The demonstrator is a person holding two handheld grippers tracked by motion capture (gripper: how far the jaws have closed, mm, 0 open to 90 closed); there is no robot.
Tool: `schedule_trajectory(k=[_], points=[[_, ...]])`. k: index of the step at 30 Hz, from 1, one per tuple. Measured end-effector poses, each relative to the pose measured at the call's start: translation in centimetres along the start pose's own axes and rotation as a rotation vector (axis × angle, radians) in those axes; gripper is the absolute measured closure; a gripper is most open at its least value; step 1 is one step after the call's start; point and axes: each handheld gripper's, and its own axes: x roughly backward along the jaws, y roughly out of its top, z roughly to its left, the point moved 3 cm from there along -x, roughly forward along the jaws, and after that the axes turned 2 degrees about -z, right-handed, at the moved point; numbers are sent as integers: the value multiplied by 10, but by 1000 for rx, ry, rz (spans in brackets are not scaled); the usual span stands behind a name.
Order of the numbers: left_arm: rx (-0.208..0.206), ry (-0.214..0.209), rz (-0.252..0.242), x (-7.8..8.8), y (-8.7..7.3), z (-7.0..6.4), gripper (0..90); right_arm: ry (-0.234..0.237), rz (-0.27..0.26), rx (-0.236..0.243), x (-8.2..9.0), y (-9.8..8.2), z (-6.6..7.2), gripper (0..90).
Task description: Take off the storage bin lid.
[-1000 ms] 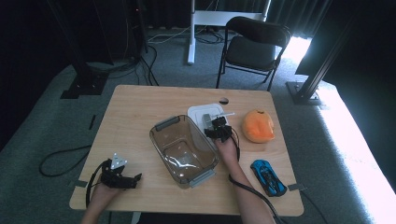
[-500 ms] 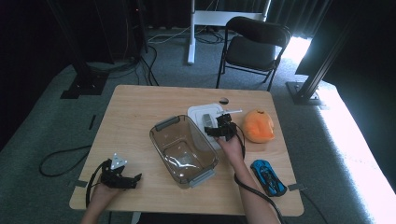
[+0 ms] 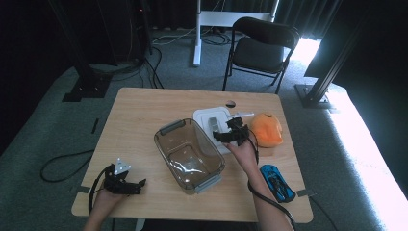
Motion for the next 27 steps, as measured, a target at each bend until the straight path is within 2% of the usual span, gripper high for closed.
schedule_trajectory(k=[7,11,18,27], points=[[0,0,0,0,0,0,3,-33,-22,7,16,-1,-7,110],[0,0,0,0,0,0,3,-47,-52,-14,28,-2,-15,125],[-1,0,0,0,0,0,3,-71,-61,-53,41,-8,-30,126],[0,0,0,0,0,0,3,-140,-105,-134,64,-18,-65,150]])
